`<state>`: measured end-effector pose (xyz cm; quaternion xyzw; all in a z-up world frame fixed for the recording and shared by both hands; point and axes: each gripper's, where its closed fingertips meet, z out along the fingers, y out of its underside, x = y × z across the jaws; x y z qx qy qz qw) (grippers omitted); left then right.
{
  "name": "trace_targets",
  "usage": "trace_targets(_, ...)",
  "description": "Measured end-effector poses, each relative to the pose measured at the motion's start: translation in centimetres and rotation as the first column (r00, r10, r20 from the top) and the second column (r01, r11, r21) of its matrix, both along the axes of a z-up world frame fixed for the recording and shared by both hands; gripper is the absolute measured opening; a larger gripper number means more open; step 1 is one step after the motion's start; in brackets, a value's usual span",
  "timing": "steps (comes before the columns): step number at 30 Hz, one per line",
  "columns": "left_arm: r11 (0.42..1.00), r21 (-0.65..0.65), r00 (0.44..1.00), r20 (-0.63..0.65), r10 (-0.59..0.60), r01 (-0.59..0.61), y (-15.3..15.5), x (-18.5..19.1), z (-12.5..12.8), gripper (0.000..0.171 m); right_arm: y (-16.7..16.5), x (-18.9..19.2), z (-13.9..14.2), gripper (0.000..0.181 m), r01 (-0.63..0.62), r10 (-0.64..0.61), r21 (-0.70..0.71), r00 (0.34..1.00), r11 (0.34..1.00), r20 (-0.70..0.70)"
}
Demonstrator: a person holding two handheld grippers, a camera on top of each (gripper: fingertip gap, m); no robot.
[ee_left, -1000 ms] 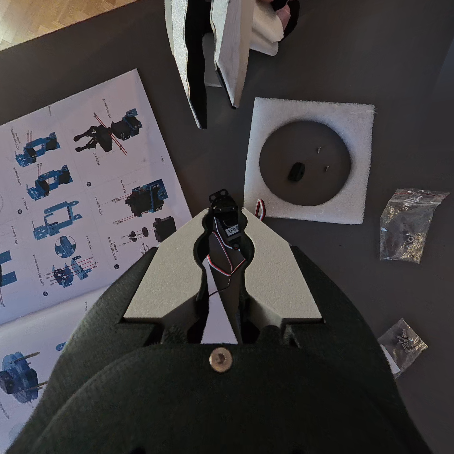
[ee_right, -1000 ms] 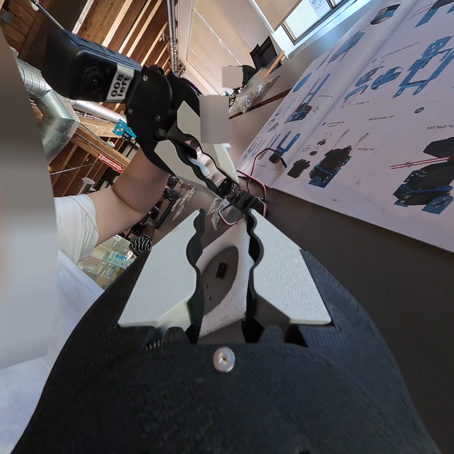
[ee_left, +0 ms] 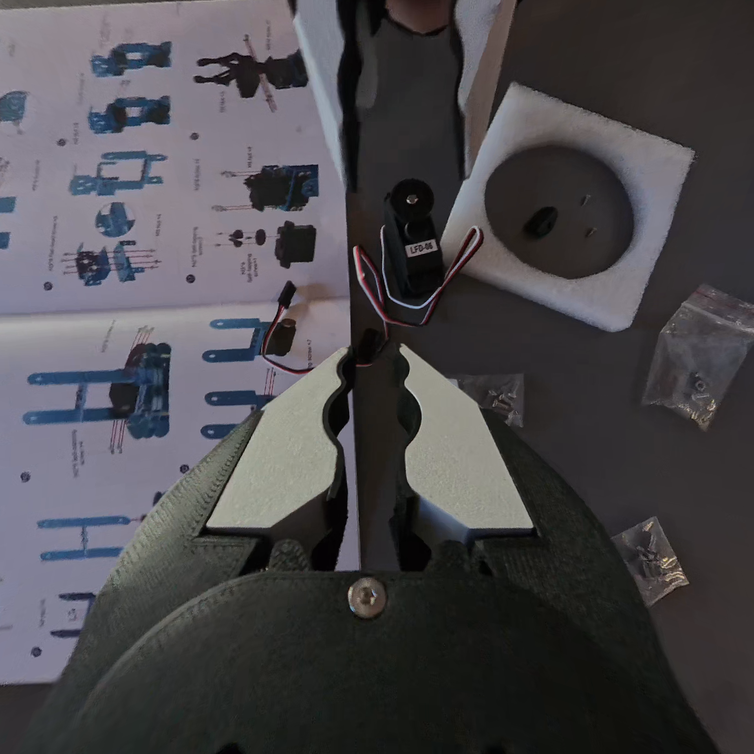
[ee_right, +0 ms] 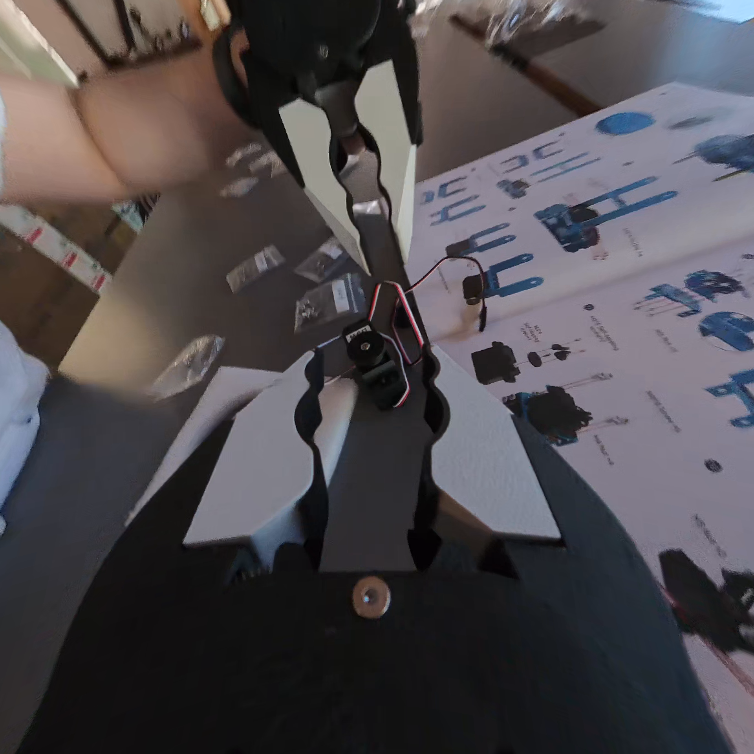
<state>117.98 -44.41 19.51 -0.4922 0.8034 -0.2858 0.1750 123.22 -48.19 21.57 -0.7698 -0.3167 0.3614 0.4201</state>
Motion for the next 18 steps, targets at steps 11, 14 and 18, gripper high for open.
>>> trace_targets(11,0.983,0.105,0.984,-0.109,-0.137,0.149,-0.1,0.9,-1.7,0.004,-1.1,-2.4,-2.0,0.024,-0.09,0.093,-0.067,0.994,0.994,0.05)
trace_targets(14,0.975,0.121,0.975,-0.147,-0.165,0.183,-0.3,1.0,-2.1,0.005,-1.5,-2.6,-2.0,0.024,-0.093,0.096,-0.086,0.995,0.992,0.032)
trace_targets(18,0.97,0.12,0.963,-0.195,-0.184,0.21,-0.4,1.1,-2.7,0.006,-1.9,-2.7,-2.0,0.024,-0.104,0.106,-0.095,0.994,0.99,0.023)
